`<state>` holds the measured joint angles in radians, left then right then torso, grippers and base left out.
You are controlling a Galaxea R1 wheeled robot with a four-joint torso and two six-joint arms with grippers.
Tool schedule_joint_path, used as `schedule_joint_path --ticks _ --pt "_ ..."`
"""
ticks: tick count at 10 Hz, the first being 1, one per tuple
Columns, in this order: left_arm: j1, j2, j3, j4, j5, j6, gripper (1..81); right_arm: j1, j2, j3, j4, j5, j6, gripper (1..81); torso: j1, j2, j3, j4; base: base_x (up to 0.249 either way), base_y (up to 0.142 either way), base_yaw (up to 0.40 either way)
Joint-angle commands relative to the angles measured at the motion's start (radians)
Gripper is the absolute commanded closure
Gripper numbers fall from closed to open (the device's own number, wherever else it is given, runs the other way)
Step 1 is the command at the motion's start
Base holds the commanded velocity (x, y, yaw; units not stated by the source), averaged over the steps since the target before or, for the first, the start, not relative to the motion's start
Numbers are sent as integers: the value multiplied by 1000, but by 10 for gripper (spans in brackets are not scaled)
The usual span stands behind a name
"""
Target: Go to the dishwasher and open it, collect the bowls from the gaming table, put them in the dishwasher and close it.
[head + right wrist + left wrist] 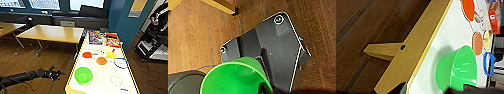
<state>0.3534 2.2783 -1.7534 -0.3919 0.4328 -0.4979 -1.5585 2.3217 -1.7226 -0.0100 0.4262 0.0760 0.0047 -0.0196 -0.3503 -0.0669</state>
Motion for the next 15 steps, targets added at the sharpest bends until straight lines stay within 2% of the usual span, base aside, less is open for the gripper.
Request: schedule_joint_path --ticks 1,3,9,12,15 --pt "-141 58 -86 40 80 -11 10 21 -37 14 -4 -52 2 811 0 0 0 0 0 0 0" --pt "-133 104 -110 71 81 -13 10 22 -37 12 -4 -53 2 811 0 0 0 0 0 0 0" --pt "-126 242 -238 79 132 -16 10 24 -25 -11 -2 -53 4 811 0 0 -1 0 0 0 0" --pt "-130 290 -259 81 139 -27 10 25 -12 -38 -4 -66 21 811 0 0 -1 0 0 0 0" --pt "-162 320 -285 81 161 -51 10 25 -9 -44 -4 -66 22 811 0 0 -1 0 0 0 0"
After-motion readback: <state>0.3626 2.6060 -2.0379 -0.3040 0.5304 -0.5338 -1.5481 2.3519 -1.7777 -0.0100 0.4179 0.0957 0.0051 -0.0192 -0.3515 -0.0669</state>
